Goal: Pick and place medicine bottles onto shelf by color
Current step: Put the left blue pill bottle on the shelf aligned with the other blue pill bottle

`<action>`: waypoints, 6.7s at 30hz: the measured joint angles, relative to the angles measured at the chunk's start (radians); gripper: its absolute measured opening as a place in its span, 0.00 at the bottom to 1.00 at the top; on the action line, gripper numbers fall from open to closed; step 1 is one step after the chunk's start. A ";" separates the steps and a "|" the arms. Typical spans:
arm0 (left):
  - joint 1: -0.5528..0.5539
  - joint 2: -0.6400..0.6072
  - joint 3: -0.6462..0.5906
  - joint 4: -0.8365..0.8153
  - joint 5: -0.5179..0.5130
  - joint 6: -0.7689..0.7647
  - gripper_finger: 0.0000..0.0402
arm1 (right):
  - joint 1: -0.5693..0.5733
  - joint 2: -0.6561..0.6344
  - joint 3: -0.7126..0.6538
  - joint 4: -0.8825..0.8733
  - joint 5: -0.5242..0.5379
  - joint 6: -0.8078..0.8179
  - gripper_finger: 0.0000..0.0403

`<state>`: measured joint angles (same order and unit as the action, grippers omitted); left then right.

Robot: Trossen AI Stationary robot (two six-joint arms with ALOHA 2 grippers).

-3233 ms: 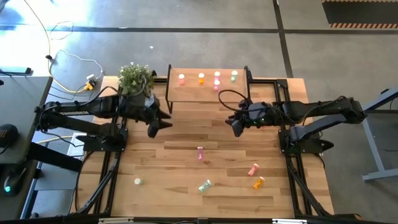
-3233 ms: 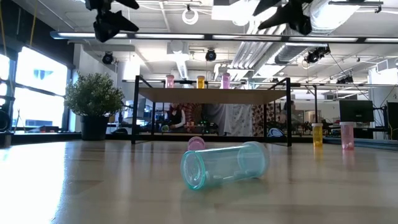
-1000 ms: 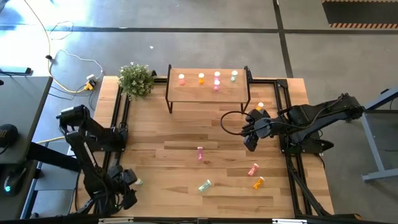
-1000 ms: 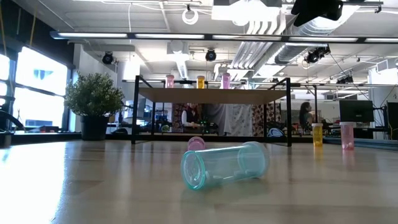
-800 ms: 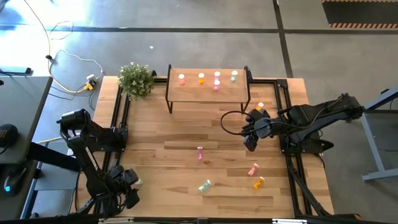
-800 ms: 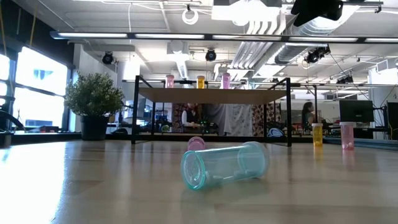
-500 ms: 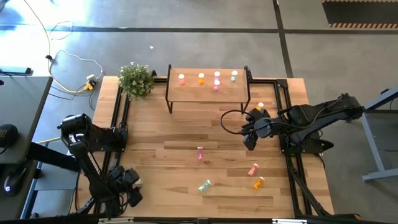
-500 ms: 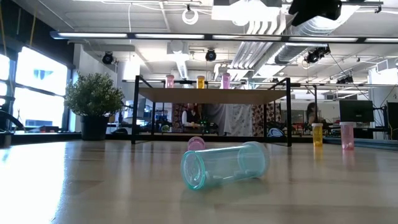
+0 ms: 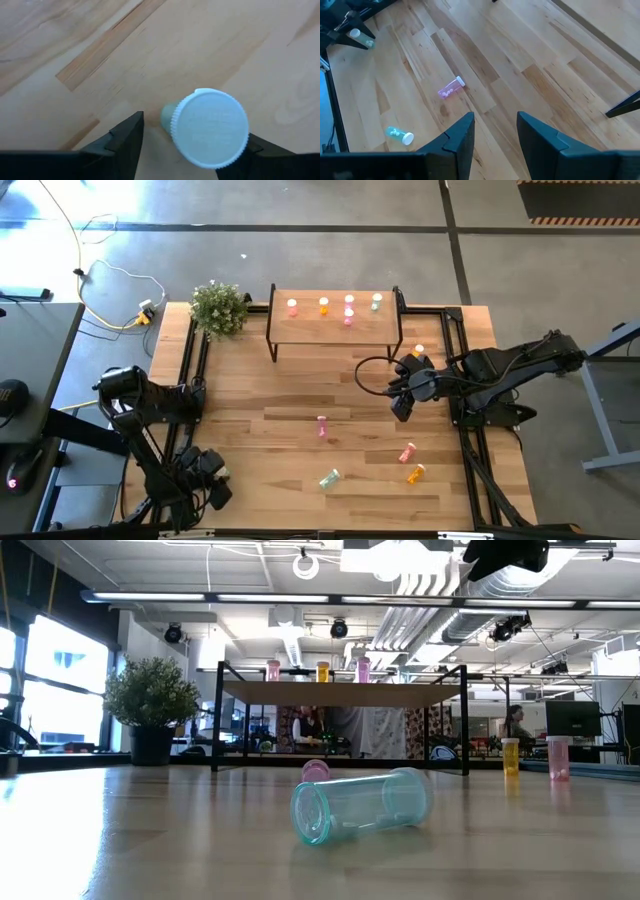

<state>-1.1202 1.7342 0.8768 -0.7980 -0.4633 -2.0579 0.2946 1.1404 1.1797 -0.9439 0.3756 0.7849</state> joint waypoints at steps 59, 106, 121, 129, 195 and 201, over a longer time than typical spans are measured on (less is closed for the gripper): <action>0.549 -0.331 0.000 0.480 0.030 1.229 0.24 | -0.006 0.089 0.000 0.570 -0.121 -0.288 0.51; 1.074 -0.328 0.000 0.848 0.436 1.841 0.24 | -0.185 0.482 0.000 1.014 -0.439 -0.528 0.51; 1.106 -0.328 -0.001 0.853 0.436 1.841 0.24 | -0.196 0.481 0.000 0.993 -0.452 -0.451 0.28; 1.108 -0.328 -0.001 0.852 0.439 1.841 0.24 | -0.204 0.480 0.000 0.990 -0.459 -0.444 0.25; 1.379 -0.460 0.000 0.701 0.452 2.033 0.62 | -0.317 -0.004 -0.550 1.459 0.582 -0.536 0.25; 1.404 -0.460 0.000 0.704 0.452 2.044 0.62 | -0.317 0.051 -0.688 1.832 0.533 -0.714 0.25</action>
<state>0.2840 1.2743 0.8768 -0.0939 -0.0113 -0.0143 -0.0219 1.1914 0.4913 0.8880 0.9086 0.0707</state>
